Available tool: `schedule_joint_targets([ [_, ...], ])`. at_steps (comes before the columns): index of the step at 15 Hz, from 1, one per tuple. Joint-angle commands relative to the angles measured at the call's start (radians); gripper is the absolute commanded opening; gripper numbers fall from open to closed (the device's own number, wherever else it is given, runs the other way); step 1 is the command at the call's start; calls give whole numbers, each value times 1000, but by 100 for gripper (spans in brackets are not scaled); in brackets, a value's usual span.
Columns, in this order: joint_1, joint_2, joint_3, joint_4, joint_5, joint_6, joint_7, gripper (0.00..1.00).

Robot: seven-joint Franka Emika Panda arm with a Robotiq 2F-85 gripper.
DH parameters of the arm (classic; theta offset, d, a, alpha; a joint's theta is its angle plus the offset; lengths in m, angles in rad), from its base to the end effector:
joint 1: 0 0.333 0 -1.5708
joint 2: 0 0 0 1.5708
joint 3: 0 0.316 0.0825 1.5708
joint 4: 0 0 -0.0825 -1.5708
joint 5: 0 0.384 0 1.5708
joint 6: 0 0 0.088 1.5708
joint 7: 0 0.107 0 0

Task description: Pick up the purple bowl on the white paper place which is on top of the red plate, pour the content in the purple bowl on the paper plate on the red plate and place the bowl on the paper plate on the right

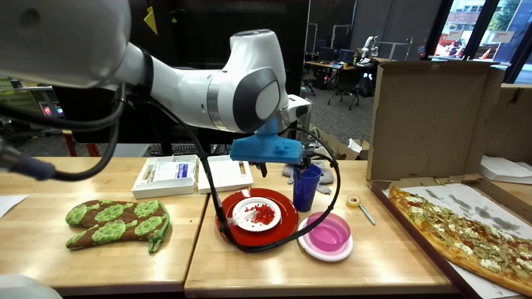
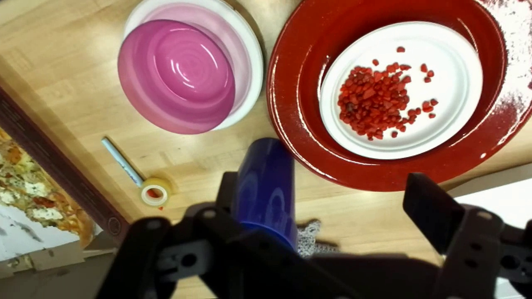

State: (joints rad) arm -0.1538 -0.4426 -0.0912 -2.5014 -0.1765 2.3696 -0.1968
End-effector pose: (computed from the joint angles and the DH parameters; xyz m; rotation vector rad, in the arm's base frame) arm 0.4201 -0.1088 0.4710 2.9441 0.0910 0.4173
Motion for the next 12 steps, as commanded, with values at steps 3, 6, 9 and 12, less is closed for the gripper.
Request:
schedule_joint_targets([
  [3, 46, -33, 45, -72, -46, 88, 29, 100],
  [6, 67, -27, 59, -89, -42, 131, 27, 100],
  [9, 81, -21, 58, -100, -31, 159, 19, 100],
  [12, 90, -17, 58, -112, -27, 179, 17, 100],
])
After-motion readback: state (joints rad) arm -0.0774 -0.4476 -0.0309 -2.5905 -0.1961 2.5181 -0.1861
